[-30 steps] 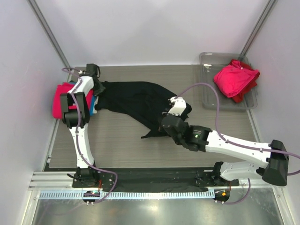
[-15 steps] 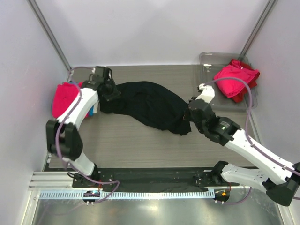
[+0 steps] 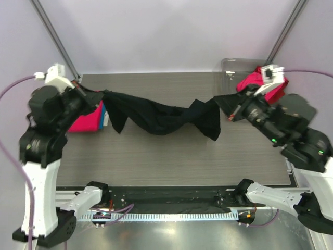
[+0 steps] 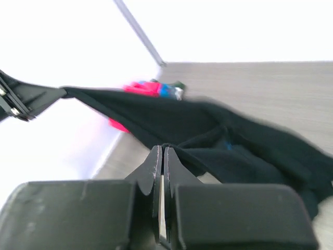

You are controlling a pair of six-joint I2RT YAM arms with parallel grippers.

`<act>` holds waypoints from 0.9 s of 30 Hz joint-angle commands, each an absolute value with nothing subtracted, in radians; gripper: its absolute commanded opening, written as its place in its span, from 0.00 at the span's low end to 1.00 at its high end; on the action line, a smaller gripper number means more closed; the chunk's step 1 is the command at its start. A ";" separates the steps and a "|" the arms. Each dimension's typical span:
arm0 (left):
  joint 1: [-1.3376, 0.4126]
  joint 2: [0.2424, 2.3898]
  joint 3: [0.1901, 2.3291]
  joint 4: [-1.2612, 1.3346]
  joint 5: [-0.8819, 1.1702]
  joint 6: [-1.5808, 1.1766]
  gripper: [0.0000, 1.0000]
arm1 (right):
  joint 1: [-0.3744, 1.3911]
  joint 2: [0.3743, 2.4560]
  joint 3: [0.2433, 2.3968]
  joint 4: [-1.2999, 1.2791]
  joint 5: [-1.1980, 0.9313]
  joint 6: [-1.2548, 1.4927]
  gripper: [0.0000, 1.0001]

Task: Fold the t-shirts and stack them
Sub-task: Flatten the tshirt out

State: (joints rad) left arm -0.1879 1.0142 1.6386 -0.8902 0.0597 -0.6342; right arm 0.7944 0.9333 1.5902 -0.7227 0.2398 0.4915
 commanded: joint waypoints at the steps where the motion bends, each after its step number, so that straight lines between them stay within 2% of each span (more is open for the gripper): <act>1: -0.189 0.931 1.767 -1.020 -0.036 -0.606 0.00 | 0.796 0.914 1.779 -0.831 0.129 0.457 0.01; 5: -0.187 0.919 1.888 -1.068 -0.066 -0.607 0.00 | 0.795 0.948 1.997 -0.943 0.132 0.445 0.01; 9: -0.187 0.972 1.977 -1.115 -0.083 -0.597 0.00 | 0.795 0.942 2.056 -0.959 0.178 0.431 0.01; 10: -0.187 0.982 1.967 -1.112 -0.084 -0.597 0.00 | 0.795 0.945 2.048 -0.966 0.243 0.431 0.01; 13: -0.189 1.006 1.864 -1.079 -0.051 -0.601 0.00 | 0.795 0.960 1.913 -0.962 0.366 0.423 0.01; 17: -0.189 1.014 1.597 -0.951 -0.040 -0.617 0.00 | 0.795 1.024 1.547 -0.836 0.454 0.436 0.01; 20: -0.187 1.077 1.421 -0.846 -0.018 -0.647 0.00 | 0.784 1.139 1.445 -0.730 0.483 0.442 0.01; 24: -0.158 1.214 1.345 -0.684 -0.003 -0.738 0.00 | 0.668 1.331 1.555 -0.638 0.390 0.430 0.01; 26: -0.074 1.366 1.457 -0.652 0.133 -0.765 0.00 | 0.565 1.429 1.747 -0.638 0.345 0.425 0.01; 27: -0.046 1.421 1.600 -0.663 0.199 -0.784 0.00 | 0.528 1.521 1.828 -0.658 0.278 0.423 0.01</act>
State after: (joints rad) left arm -0.1333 1.3426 1.3720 -0.8463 0.0513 -0.7116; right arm 0.6315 1.4803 1.5585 -0.7868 0.3500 0.4416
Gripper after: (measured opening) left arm 0.004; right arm 0.045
